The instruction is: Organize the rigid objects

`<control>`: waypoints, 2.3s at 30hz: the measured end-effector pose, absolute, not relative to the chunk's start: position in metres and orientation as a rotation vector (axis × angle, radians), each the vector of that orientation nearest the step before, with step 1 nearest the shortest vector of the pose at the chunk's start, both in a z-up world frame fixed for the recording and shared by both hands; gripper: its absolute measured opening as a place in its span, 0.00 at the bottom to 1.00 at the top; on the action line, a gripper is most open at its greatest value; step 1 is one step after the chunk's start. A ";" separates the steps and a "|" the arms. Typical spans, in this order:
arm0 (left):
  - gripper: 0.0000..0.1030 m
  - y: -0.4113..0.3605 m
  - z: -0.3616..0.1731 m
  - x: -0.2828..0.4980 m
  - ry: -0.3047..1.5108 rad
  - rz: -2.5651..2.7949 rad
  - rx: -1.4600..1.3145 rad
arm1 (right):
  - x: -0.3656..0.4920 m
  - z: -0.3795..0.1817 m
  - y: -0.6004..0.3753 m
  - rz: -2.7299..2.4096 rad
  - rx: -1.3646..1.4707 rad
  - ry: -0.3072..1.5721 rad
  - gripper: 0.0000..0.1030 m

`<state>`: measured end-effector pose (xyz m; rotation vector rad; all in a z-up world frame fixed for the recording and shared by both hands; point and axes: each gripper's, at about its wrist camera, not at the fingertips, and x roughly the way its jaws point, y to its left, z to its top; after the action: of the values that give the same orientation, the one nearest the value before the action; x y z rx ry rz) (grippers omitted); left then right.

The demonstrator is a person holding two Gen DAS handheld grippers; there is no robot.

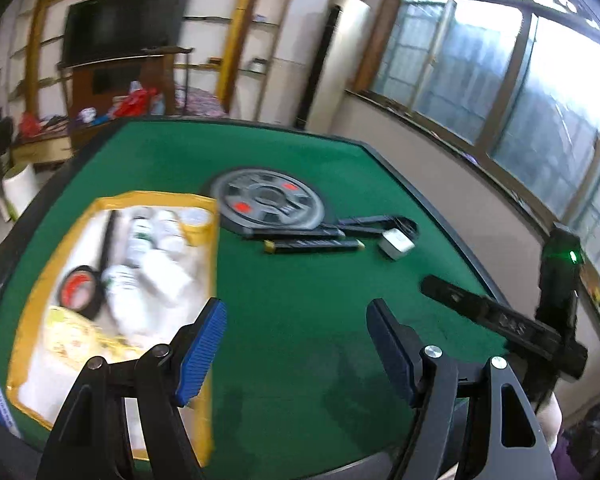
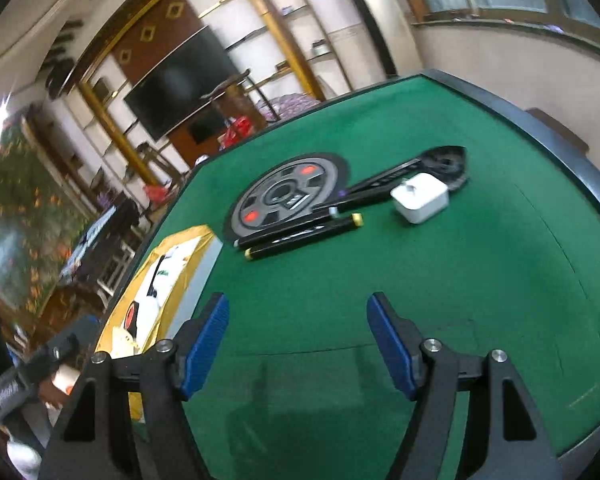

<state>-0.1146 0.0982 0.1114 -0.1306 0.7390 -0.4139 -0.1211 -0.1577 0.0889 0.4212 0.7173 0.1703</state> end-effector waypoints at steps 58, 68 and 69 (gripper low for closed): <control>0.89 0.045 0.086 -0.147 0.682 -0.136 0.182 | -0.121 0.047 -0.183 0.031 0.430 0.698 0.73; 0.89 0.038 0.076 -0.142 0.717 -0.138 0.205 | -0.120 0.044 -0.182 0.031 0.431 0.715 0.73; 0.89 0.038 0.075 -0.141 0.723 -0.141 0.203 | -0.119 0.044 -0.182 0.033 0.431 0.717 0.73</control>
<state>-0.1414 0.0381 0.0747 0.2030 0.7229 -0.1407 -0.1192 -0.1817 0.0443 0.4312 0.7169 0.0326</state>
